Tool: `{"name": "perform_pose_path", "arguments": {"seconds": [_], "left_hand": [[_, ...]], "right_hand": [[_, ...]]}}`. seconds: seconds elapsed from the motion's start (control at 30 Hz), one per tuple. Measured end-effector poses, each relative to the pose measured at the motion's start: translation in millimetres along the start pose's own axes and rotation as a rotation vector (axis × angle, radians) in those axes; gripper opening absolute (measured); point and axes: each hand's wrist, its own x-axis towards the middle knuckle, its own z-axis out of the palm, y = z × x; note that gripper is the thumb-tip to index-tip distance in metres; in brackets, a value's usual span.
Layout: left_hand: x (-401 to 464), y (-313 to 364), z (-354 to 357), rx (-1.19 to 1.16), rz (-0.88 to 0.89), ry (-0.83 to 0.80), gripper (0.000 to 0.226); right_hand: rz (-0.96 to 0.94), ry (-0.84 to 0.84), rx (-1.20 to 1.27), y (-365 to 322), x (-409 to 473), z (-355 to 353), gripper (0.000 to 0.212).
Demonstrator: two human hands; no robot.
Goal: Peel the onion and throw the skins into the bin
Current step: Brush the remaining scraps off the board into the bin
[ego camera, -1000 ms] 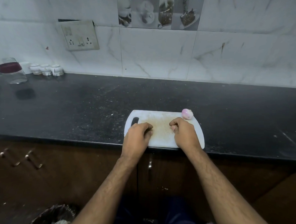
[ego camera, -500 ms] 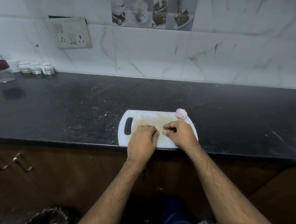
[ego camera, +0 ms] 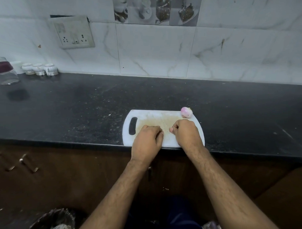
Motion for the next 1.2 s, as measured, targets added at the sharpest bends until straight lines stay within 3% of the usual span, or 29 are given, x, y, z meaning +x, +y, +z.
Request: {"name": "perform_pose_path", "arguments": {"seconds": [0.13, 0.23, 0.37, 0.47, 0.63, 1.03, 1.2], "left_hand": [[16, 7, -5, -0.047, -0.098, -0.071, 0.024], [34, 17, -5, 0.091, -0.124, -0.168, 0.027], [45, 18, 7, 0.014, -0.194, -0.149, 0.006], [47, 14, 13, -0.022, -0.222, -0.136, 0.008], [47, 11, 17, 0.006, -0.214, -0.148, 0.014], [45, 10, 12, -0.019, -0.161, -0.143, 0.016], [43, 14, 14, 0.060, -0.138, -0.144, 0.023]], "right_hand": [[-0.013, 0.056, -0.015, -1, -3, -3, 0.028], [0.009, 0.107, 0.131, 9, -5, -6, 0.032], [0.021, 0.177, 0.307, 18, -6, -6, 0.030], [0.020, 0.174, 0.345, 20, -6, -4, 0.019], [-0.042, 0.124, 0.331, 21, -6, -8, 0.003], [-0.016, 0.040, -0.120, 0, 1, -6, 0.014], [-0.050, 0.036, -0.053, 1, 3, -7, 0.016]]}}
